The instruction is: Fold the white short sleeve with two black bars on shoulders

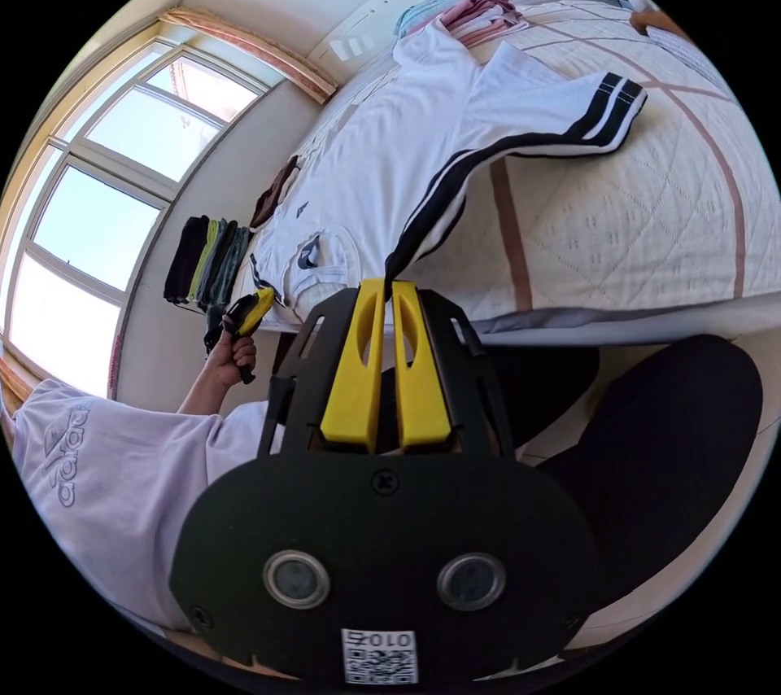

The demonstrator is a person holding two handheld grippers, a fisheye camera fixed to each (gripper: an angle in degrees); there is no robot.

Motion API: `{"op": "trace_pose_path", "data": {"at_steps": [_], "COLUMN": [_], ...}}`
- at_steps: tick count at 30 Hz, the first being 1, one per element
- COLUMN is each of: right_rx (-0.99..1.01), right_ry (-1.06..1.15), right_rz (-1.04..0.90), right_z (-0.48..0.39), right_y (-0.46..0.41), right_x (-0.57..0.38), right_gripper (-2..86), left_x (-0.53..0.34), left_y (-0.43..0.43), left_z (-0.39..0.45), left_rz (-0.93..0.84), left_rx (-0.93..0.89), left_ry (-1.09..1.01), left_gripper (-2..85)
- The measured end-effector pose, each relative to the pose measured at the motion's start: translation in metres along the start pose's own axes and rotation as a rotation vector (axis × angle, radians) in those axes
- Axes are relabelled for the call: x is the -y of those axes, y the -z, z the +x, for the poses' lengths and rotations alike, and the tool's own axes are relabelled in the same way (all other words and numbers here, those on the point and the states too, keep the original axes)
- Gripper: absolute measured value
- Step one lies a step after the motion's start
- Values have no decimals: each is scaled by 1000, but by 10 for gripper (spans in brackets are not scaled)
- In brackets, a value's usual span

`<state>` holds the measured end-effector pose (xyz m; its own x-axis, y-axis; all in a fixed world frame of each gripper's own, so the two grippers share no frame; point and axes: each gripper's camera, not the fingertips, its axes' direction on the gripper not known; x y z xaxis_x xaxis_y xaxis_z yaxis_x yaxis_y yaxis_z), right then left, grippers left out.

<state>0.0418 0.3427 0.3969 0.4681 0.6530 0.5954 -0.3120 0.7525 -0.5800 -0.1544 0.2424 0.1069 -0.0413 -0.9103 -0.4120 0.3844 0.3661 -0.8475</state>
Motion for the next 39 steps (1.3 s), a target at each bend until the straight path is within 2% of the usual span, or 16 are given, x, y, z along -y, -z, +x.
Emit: {"op": "trace_pose_path", "data": {"at_steps": [6,12,15,29,33,39], "right_rx": [-5,-2,-18,5,3,9], "right_ry": [0,20,20,17,29,30], "right_rz": [-1,-13,-39,-29,-17,-9], "right_z": [-1,-10,-12,-16,-19,-20], "right_y": [2,14,7,2,6,4], "right_x": [-1,6,10,15,17,18], "right_gripper": [37,36,36,36,36,37], "left_x": [0,-5,-5,16,17,14], "left_y": [18,69,72,42,44,57], "left_z": [21,28,16,-12,-21,-20], "left_rz": [7,43,93,6,44,-22], "left_rx": [15,147,108,-22,-81,2], "left_ry": [-115,-139,-86,24,50,55], "left_gripper": [-1,-1,1,19,12,33]}}
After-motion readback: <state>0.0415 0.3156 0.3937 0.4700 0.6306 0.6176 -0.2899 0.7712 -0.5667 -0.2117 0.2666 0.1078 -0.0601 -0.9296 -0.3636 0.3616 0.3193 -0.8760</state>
